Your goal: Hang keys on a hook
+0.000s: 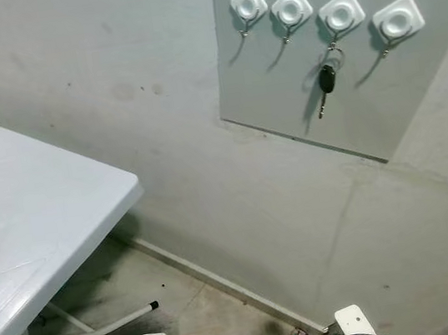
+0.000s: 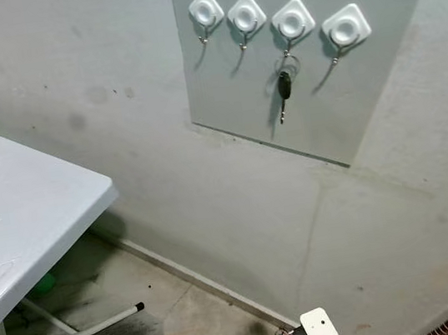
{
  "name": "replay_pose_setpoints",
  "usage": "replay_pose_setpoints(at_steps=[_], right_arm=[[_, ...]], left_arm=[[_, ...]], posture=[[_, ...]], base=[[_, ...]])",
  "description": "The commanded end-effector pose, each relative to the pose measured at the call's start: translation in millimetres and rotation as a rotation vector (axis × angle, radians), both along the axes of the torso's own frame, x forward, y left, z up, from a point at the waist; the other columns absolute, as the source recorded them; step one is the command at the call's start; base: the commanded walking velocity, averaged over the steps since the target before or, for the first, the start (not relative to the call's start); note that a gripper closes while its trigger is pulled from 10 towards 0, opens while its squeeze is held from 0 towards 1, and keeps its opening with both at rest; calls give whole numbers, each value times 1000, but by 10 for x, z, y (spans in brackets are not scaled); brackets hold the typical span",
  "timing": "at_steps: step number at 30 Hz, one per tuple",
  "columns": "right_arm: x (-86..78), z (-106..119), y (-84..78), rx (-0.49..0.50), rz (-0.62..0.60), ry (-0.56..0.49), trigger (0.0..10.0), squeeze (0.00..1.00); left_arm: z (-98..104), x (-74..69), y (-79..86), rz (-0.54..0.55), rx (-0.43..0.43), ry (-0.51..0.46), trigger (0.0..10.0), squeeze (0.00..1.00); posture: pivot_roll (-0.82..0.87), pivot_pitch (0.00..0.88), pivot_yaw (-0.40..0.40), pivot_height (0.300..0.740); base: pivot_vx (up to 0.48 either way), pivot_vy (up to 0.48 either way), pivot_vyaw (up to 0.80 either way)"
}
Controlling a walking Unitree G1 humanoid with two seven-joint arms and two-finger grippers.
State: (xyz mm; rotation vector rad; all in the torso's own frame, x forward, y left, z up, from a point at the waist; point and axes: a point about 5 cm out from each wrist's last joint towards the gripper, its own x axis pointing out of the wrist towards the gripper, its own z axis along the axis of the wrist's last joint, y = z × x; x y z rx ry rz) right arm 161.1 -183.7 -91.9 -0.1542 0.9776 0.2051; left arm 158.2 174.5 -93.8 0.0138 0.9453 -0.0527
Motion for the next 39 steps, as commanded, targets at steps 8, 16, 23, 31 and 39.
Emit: replay_pose_setpoints(at_steps=[8, 16, 23, 31, 39], right_arm=[[-6, -1, -17, -2, -3, 5, 10000, 0], [-19, -6, -26, -3, -5, 8, 10000, 0], [-26, -8, -31, -1, -9, 10, 10000, 0], [-36, -11, -44, -3, -15, 14, 10000, 0], [-37, -11, -46, 0, -22, 13, 10000, 0]], left_arm=[[-14, -36, 2, 7, -3, 8, 10000, 0], [-21, -53, 5, 26, -14, 13, 10000, 0], [-22, -55, 6, 25, -15, 14, 10000, 0], [-18, -45, 10, 30, -15, 12, 10000, 0], [-19, -45, 16, 34, -14, 15, 10000, 0]], posture=[[-106, 0, -51, 724], [-106, 0, -51, 724], [-109, 0, -51, 724], [-107, 0, -50, 724], [-110, 0, -49, 724]], base=[[0, 0, 794], [0, 0, 794], [0, 0, 794], [0, 0, 794], [0, 0, 794]])
